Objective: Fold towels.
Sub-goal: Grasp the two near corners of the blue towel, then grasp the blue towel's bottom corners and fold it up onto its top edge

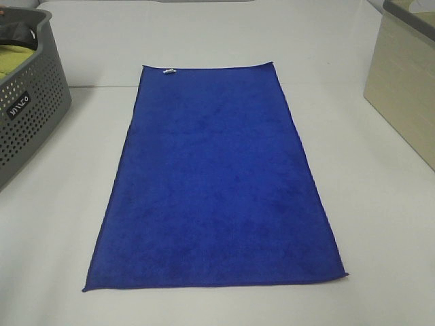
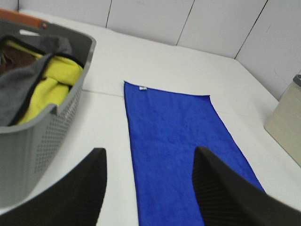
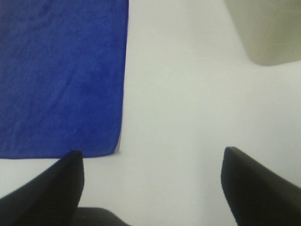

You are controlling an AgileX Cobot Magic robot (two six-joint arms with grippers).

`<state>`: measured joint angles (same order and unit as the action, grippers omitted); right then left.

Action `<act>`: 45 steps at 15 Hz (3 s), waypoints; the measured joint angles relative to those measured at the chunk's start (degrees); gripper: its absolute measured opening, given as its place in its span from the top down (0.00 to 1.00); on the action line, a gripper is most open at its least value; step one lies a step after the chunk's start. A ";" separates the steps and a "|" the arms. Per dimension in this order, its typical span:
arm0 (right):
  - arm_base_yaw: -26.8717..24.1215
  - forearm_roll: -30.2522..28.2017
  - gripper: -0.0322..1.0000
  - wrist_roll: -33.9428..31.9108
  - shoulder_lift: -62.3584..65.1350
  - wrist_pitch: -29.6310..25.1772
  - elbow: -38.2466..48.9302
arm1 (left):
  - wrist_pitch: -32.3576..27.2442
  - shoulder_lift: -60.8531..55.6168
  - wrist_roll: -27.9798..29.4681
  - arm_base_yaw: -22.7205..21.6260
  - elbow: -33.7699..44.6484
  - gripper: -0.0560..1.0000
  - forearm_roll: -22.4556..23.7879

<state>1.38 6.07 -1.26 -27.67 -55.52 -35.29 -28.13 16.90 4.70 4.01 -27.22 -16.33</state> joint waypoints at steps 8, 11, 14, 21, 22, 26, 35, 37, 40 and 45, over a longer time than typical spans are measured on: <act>1.15 4.07 0.31 0.06 -32.14 4.70 -6.76 | -2.23 44.98 -24.24 0.00 -0.40 0.44 -28.13; 1.15 11.63 0.31 6.25 -44.52 7.62 -8.08 | -2.41 60.45 -37.82 0.00 -1.15 0.44 -40.45; 0.86 17.65 0.31 12.61 -53.92 9.85 -8.77 | -2.12 70.07 -43.89 0.00 -1.20 0.37 -44.12; -7.85 32.89 0.27 29.05 -68.18 8.59 -8.88 | 4.70 79.01 -48.64 6.02 -1.32 0.35 -50.42; -6.93 32.83 0.25 29.16 -69.73 8.88 -8.88 | 5.61 79.81 -48.59 6.65 -1.32 0.35 -51.22; -6.07 32.77 0.24 29.51 -75.34 10.83 -8.94 | 5.21 83.65 -50.25 7.96 -3.84 0.35 -54.49; 2.41 39.42 0.38 29.68 -82.16 13.87 -9.91 | -3.95 90.47 -52.94 7.96 -9.11 0.35 -58.56; 2.41 40.97 0.45 30.77 -82.79 13.92 -9.91 | -4.35 91.10 -53.06 7.96 -9.68 0.41 -58.56; 2.46 40.91 0.55 30.94 -82.91 14.55 -9.91 | -3.09 91.79 -53.11 7.96 -9.68 0.66 -57.93; 2.46 41.77 0.79 30.94 -83.42 16.44 -9.74 | -2.01 92.19 -55.69 7.96 -9.68 0.94 -57.93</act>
<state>3.84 47.84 29.68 -111.10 -39.08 -45.03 -30.14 109.09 -50.99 11.97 -36.90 -74.26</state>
